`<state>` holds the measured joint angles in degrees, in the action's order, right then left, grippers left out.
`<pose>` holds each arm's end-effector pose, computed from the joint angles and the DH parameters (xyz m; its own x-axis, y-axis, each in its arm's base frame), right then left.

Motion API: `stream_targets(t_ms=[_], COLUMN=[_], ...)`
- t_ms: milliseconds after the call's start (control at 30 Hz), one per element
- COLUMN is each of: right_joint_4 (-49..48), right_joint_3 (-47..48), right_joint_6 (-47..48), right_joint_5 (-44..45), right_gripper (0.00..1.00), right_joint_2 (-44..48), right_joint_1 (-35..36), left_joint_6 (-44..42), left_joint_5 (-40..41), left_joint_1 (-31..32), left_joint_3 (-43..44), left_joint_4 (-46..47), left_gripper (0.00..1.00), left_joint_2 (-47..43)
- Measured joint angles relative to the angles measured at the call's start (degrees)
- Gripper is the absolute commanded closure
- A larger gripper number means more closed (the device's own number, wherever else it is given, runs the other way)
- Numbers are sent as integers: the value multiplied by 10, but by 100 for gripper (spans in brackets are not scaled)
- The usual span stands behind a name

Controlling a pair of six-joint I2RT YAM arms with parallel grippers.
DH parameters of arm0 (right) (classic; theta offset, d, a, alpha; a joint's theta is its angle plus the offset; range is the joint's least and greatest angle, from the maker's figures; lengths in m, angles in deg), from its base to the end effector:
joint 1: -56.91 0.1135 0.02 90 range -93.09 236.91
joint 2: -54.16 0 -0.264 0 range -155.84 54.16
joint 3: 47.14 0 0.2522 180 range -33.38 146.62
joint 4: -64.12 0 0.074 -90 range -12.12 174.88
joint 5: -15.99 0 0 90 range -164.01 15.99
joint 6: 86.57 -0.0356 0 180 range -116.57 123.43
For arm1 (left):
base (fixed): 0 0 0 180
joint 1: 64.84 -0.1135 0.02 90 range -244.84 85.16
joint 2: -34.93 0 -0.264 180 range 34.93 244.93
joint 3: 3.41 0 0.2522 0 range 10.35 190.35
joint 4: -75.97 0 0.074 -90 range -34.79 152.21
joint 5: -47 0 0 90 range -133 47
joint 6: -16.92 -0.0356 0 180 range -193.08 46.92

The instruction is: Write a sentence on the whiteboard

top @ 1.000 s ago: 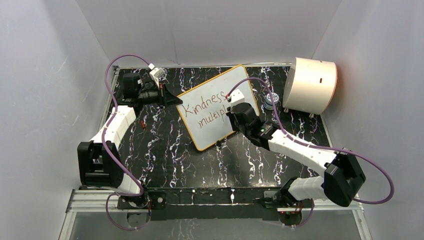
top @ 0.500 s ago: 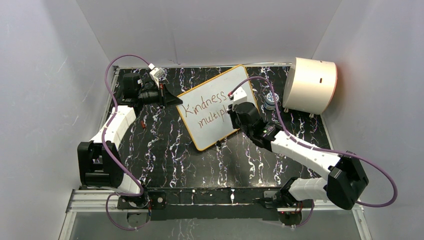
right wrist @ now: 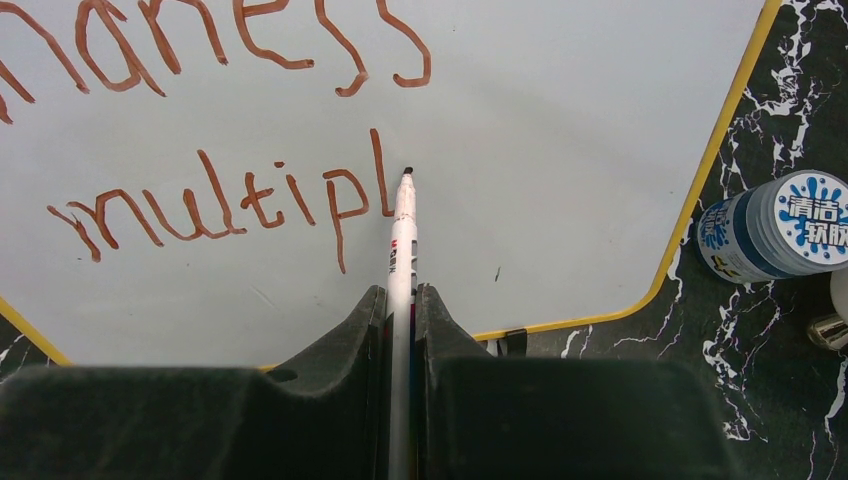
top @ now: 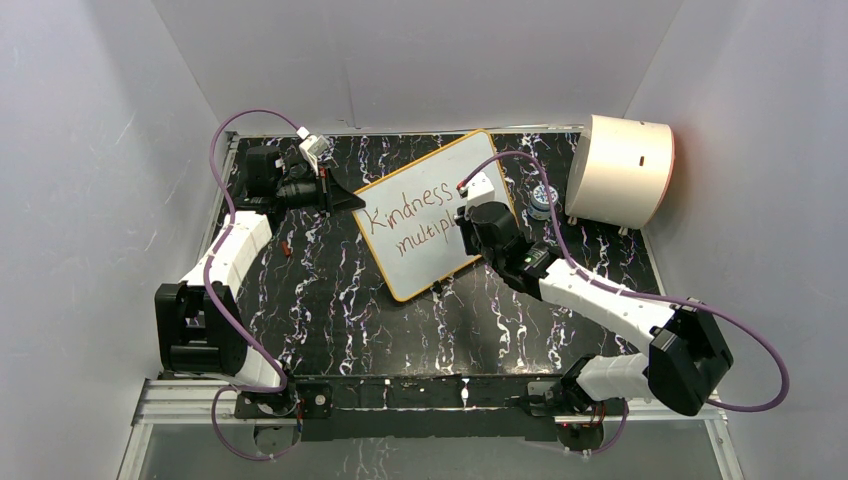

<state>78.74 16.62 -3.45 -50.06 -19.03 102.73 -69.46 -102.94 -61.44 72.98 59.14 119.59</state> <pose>0.2123 0.1977 0.2815 -0.3295 -0.1820 -0.9264 -0.3602 0.9313 -0.0549 0.3258 -0.0502 0.3011 -0.4739 -0.0035 -0.8806 0.7837 0.4542 -0.4236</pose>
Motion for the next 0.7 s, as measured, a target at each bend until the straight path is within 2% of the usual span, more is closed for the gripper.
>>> stream_targets(t_ms=[700], right_joint_4=[-1], right_joint_3=[0], right_joint_6=[2], right_joint_5=[-5], right_gripper=[100], right_joint_2=[2], right_joint_1=[-5], left_joint_6=[0], left_joint_5=[1], left_joint_1=[0], left_joint_3=[0], left_joint_4=[0], left_gripper=[100], left_joint_2=[0])
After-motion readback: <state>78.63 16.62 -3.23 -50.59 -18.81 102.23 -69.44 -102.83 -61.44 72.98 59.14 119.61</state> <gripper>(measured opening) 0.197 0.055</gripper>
